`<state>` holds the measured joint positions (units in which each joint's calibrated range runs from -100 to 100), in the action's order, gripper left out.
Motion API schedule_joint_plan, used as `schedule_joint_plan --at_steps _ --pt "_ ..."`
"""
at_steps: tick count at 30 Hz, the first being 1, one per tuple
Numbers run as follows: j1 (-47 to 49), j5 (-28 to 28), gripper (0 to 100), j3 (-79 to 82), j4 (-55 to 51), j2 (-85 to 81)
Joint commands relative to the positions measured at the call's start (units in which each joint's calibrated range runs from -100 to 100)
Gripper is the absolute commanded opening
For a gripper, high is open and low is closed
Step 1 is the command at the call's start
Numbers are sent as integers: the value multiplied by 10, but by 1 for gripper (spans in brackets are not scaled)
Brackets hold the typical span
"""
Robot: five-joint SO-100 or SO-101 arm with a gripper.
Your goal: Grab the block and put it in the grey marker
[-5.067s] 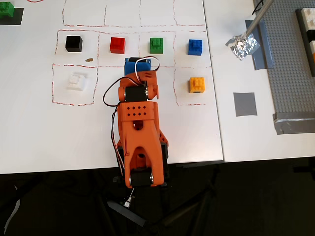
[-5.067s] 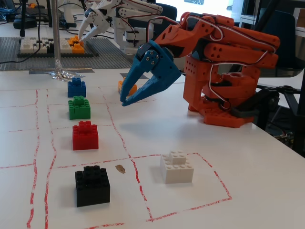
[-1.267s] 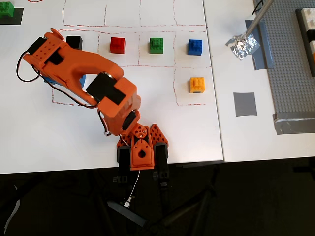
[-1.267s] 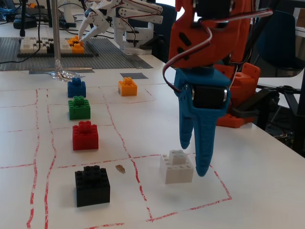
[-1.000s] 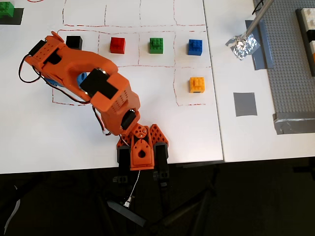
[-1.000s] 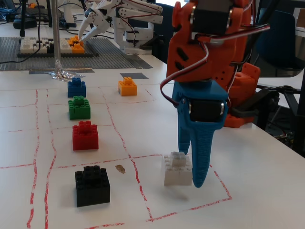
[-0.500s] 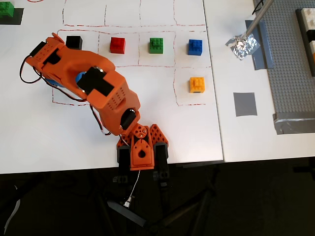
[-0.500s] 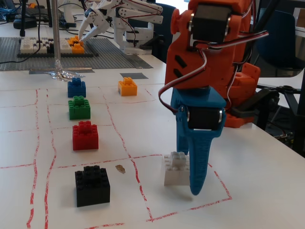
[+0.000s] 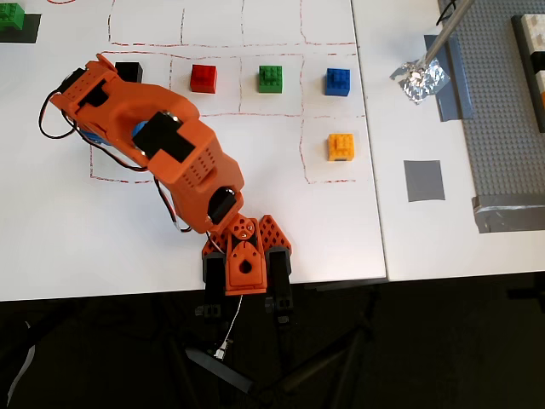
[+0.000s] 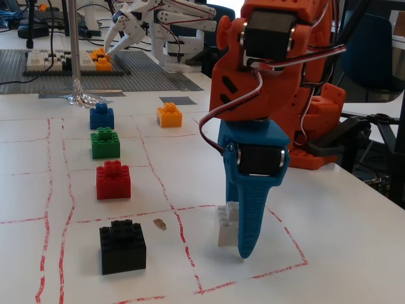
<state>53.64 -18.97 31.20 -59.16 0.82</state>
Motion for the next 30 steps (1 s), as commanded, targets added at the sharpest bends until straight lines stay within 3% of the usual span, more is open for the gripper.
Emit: schedule_joint_plan --at_steps 1,8,15,23,30 --pt "-34 -8 25 -18 23 -25" --pt "-39 -16 17 -7 33 -29" --pt "-40 -25 0 -2 41 -42" --pt "-21 6 0 -27 -7 -101" --pt "-3 75 0 -180 -148 -125"
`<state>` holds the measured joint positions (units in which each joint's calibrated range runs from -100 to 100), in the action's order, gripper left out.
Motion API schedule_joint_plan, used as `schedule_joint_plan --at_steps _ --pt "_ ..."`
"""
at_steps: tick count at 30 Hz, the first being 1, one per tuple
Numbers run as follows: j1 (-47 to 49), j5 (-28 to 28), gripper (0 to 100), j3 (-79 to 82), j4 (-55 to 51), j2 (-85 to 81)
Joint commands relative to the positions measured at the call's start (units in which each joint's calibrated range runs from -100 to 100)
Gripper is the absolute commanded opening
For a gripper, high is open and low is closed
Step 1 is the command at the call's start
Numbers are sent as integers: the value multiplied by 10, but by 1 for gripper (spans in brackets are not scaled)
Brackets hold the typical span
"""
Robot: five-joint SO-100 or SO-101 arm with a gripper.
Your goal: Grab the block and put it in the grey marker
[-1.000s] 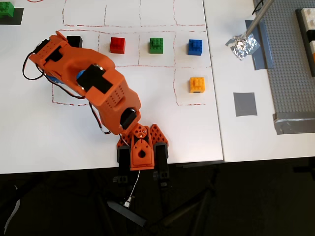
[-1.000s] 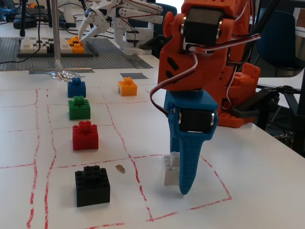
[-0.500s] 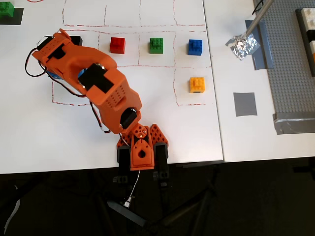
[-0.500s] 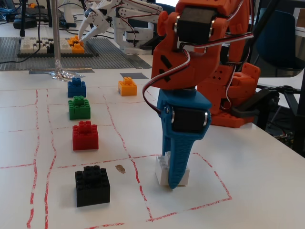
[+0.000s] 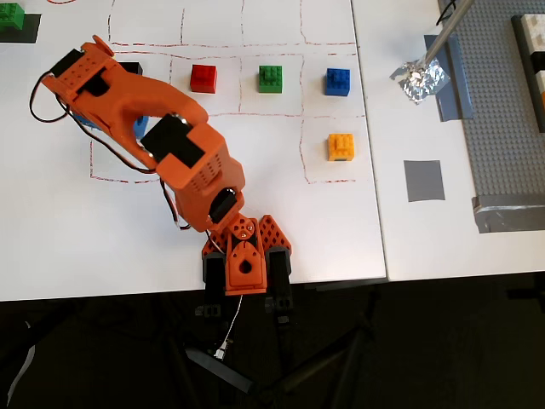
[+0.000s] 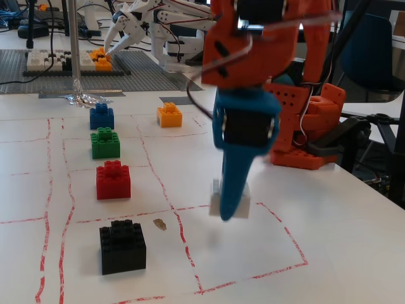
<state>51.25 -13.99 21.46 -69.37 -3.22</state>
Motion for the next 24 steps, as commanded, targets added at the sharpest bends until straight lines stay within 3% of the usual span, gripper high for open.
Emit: schedule_joint_plan --at_steps 1,6,11,16,24 --pt "22 33 0 -100 -68 -91" --pt "8 66 0 -147 -173 -139" --pt "-65 67 0 -139 -283 -187" --pt "-217 20 0 -48 -303 -284" --pt "-563 -113 0 50 -306 -398"
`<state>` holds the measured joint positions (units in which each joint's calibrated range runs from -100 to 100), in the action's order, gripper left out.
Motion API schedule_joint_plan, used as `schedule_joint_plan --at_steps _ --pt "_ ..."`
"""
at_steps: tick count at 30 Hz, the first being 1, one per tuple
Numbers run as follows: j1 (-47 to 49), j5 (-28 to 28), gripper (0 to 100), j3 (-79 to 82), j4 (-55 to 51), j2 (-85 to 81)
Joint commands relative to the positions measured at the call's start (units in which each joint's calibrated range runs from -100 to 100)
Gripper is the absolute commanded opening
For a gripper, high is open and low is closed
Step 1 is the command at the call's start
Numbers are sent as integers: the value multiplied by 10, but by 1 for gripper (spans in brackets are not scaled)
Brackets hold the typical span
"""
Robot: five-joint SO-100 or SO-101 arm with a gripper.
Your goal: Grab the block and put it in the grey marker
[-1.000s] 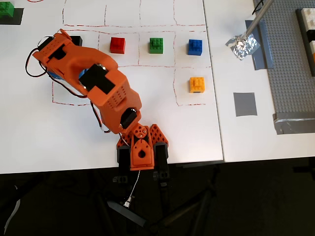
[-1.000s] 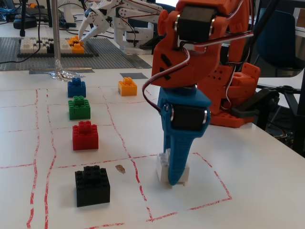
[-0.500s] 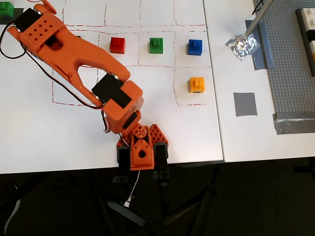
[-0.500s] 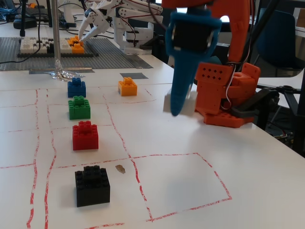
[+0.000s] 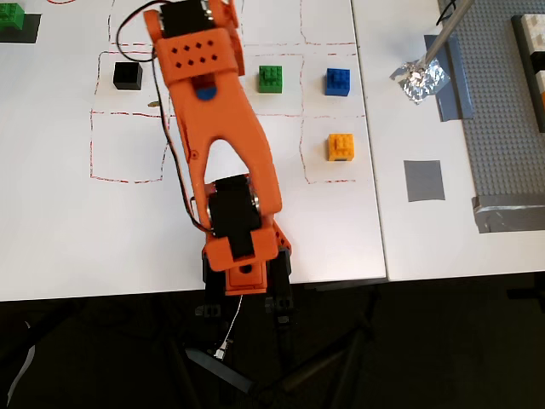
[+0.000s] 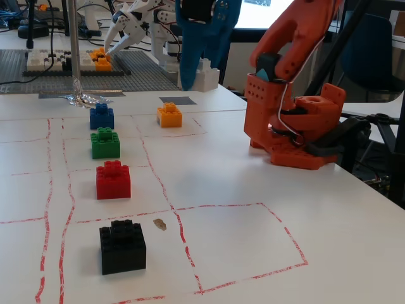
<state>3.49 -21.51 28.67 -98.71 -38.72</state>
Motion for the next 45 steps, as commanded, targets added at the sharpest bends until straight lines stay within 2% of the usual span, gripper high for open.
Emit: schedule_joint_plan --at_steps 1,4,12,19,28,39,45 --pt "-128 -54 0 -17 -13 -50" --pt "-255 -102 0 -13 -13 -58" --pt "-555 -187 0 -16 2 -2" --pt "-719 -211 0 -21 123 130" --pt "-828 -215 0 -190 215 369" --pt "-886 -219 0 -397 255 564" --pt "-912 -226 0 -460 259 625"
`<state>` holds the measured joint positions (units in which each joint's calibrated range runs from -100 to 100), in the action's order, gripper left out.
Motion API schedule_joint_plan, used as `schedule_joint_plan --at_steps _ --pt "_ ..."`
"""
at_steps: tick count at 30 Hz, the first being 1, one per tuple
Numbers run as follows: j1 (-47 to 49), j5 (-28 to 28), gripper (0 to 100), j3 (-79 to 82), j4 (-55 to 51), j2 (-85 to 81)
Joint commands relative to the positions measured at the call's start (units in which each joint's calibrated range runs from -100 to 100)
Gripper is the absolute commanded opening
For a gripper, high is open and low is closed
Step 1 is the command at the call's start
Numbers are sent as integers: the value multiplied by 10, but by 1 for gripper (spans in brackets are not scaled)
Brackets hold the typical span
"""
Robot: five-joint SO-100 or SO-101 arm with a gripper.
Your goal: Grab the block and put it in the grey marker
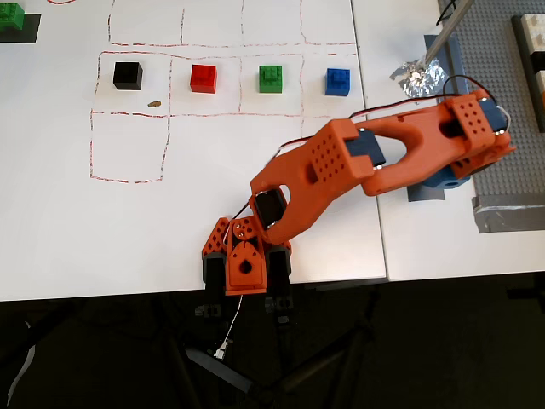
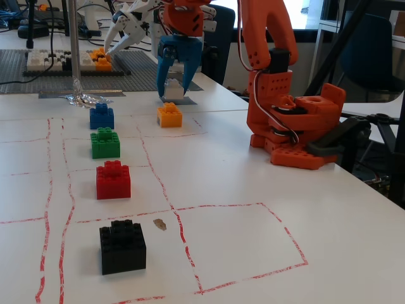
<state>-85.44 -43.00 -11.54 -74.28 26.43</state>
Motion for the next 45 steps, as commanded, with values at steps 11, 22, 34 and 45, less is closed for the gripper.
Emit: schedule_joint_plan --at_steps 11,22,34,45 --pt "-46 -21 0 -80 24 7" --pt "-49 -25 4 -56 19 -12" --pt "-53 -39 32 -40 5 -33" --pt "-42 -29 38 -2 -2 -111"
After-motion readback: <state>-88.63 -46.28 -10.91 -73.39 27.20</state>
